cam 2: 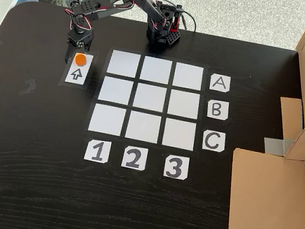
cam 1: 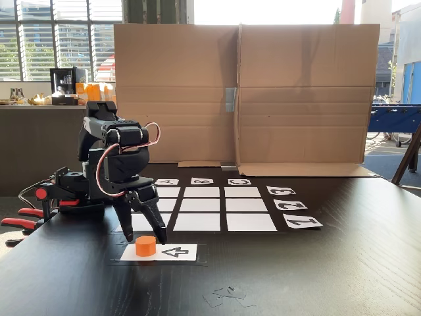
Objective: Pick up the round, orange token and place it in the grid on square A3.
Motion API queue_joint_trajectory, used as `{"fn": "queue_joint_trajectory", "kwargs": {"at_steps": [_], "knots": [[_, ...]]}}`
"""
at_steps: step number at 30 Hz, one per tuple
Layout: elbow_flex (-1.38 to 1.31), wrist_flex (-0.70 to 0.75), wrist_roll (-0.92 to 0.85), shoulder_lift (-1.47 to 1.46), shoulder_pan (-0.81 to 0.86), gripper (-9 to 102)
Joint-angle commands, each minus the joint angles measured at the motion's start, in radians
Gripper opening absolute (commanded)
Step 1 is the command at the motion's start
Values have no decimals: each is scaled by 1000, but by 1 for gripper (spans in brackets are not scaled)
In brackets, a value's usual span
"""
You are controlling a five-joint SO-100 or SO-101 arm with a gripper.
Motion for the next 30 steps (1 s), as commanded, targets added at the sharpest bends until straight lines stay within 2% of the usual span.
{"fn": "queue_joint_trajectory", "kwargs": {"at_steps": [1,14,15,18,19,30], "knots": [[-25,0,-20,-2,-17,41],[-37,-8,-23,-44,-29,40],[-37,-9,-23,-46,-29,37],[-35,-17,-18,-51,-28,6],[-34,-18,-21,-51,-28,0],[-18,-75,2,0,2,-1]]}}
